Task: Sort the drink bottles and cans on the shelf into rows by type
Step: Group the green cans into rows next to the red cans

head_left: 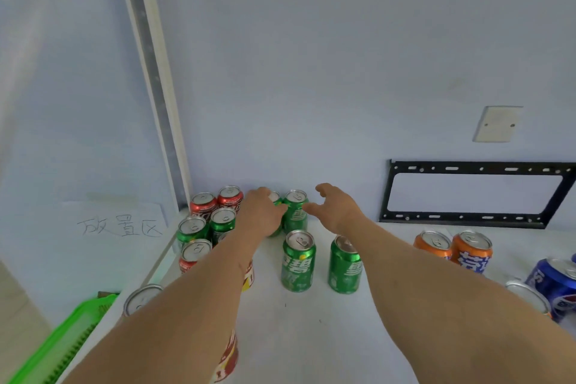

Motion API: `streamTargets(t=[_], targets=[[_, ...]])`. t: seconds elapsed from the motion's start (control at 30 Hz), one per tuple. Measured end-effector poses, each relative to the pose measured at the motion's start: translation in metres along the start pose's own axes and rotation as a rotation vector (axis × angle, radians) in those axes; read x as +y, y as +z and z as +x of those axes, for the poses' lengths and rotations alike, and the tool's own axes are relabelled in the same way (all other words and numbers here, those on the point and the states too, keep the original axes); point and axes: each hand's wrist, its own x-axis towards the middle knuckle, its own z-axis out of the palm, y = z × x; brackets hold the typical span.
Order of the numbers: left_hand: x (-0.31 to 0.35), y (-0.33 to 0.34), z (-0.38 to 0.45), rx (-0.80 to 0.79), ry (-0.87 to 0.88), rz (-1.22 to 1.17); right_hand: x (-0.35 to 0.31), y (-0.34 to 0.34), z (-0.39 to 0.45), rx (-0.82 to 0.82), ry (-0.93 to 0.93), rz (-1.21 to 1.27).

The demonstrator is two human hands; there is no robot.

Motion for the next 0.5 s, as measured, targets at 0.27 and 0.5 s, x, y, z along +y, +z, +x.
streamTargets(t=[0.27,0.5], targets=[[-0.022,-0.003,0.052,-0.192,-0.017,0.253,0.009,0.021,0.063,-0.236,0.078,0.042],[-0.031,0.007,0.082,-0.335,-0.073,0.346,0.019,0.043,0.089,-0.332,0.094,0.067]])
